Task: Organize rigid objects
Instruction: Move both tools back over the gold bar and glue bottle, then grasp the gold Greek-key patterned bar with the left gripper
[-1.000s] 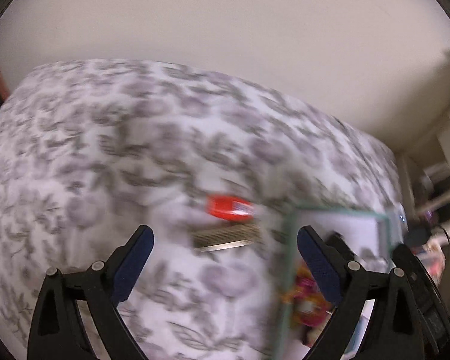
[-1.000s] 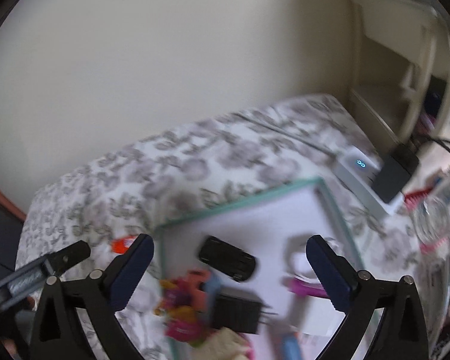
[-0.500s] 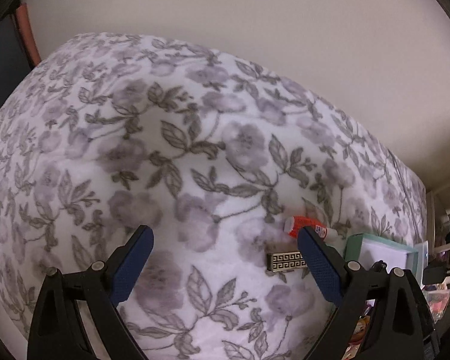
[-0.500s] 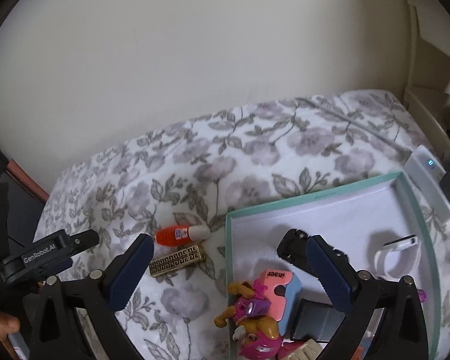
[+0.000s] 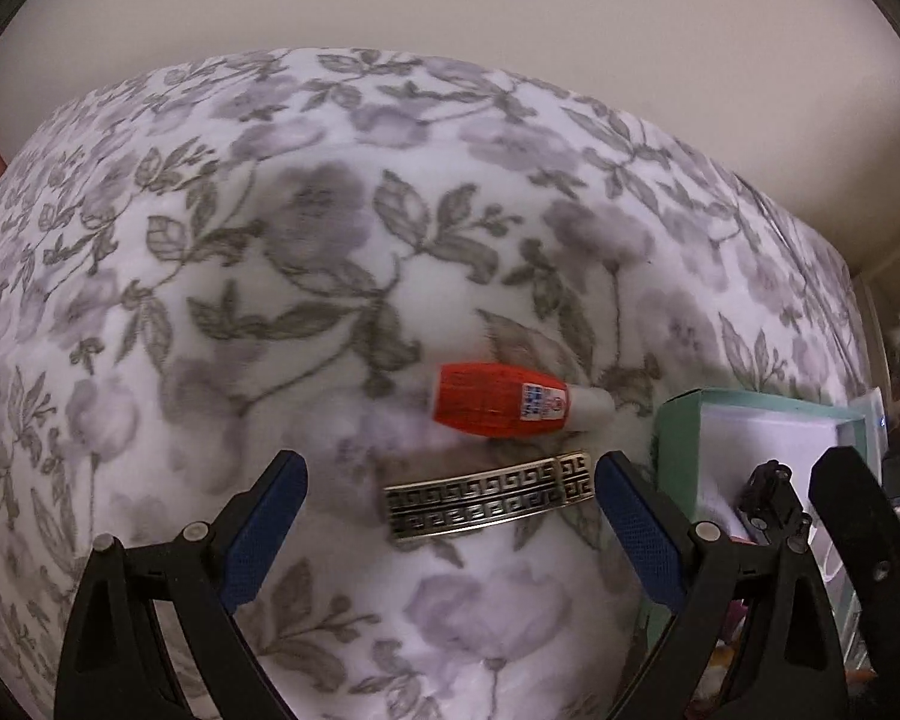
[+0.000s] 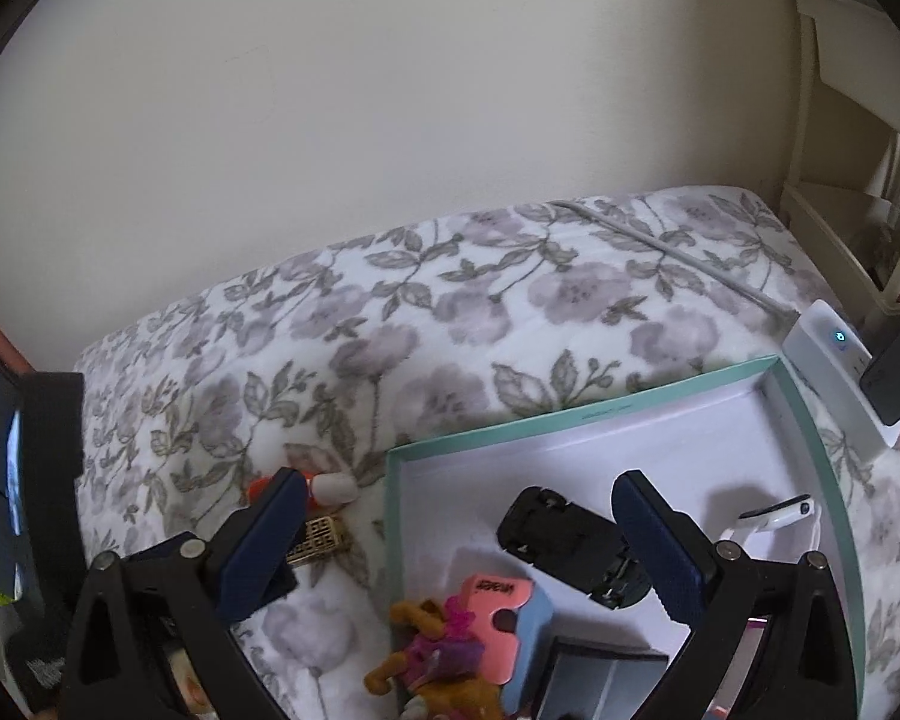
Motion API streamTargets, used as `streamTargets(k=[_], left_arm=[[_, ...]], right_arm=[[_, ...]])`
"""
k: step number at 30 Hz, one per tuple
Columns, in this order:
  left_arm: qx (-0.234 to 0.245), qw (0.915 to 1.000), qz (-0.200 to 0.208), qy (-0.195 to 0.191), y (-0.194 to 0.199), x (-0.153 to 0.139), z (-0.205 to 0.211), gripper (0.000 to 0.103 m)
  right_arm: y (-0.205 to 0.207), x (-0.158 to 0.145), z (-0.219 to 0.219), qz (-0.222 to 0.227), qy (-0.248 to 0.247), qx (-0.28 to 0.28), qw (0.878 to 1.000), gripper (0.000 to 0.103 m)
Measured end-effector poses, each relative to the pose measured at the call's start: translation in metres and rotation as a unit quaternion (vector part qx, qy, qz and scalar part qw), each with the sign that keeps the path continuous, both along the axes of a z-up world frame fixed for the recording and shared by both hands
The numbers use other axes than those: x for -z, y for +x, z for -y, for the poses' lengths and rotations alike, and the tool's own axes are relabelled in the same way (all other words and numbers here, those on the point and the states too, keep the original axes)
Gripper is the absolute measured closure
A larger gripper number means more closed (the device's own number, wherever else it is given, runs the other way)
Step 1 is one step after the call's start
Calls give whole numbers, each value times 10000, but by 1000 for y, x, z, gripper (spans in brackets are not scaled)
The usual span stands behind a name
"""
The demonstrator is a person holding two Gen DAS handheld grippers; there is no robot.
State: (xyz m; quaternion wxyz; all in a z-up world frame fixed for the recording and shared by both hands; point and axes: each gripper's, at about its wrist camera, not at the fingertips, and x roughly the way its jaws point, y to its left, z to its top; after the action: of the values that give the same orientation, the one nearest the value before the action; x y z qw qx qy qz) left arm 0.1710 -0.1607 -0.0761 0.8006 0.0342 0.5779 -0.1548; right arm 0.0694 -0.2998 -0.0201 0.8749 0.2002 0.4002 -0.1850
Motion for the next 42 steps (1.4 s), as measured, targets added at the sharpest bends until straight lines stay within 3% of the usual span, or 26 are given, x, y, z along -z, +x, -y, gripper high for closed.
streamTargets(k=[10,12,14,18,21,25,27,28,32,35,42], left_arm=[[147,9998,57,118,-4,13,19,8],[118,9998,80,130,-3,11,17,23],[104,9999,47,80,-3,9,13,25],[-7,10000,48,66,2,6,0,48],[-226,9997,43,121,8,6,-20,48],[-592,9973,-340,-271,19,14,-50,45],[-651,9963,-378,-412,21,14,-56,14],[-621,9960,-376,-518,21,12,-57,11],[-394,9951,-396,-819,14,6,-44,10],[-140,9973,-340,-640,6,7,-25,10],[-137,9985,-283,-439,2,15,-11,10]], right_arm=[[0,7,7,-53,21,8,10000,0],[0,7,8,-61,40,20,10000,0],[0,8,8,-55,76,30,10000,0],[3,7,3,-37,110,-24,9999,0],[11,7,-5,-24,211,-200,9996,0],[18,8,-17,-73,142,-300,9994,0],[19,8,-21,-91,64,-325,9994,0],[19,7,-21,-80,54,-313,9995,0],[14,-1,-17,27,39,-243,9997,0],[10,-4,-15,51,-48,-214,9997,0],[2,-4,-2,115,45,-76,9999,1]])
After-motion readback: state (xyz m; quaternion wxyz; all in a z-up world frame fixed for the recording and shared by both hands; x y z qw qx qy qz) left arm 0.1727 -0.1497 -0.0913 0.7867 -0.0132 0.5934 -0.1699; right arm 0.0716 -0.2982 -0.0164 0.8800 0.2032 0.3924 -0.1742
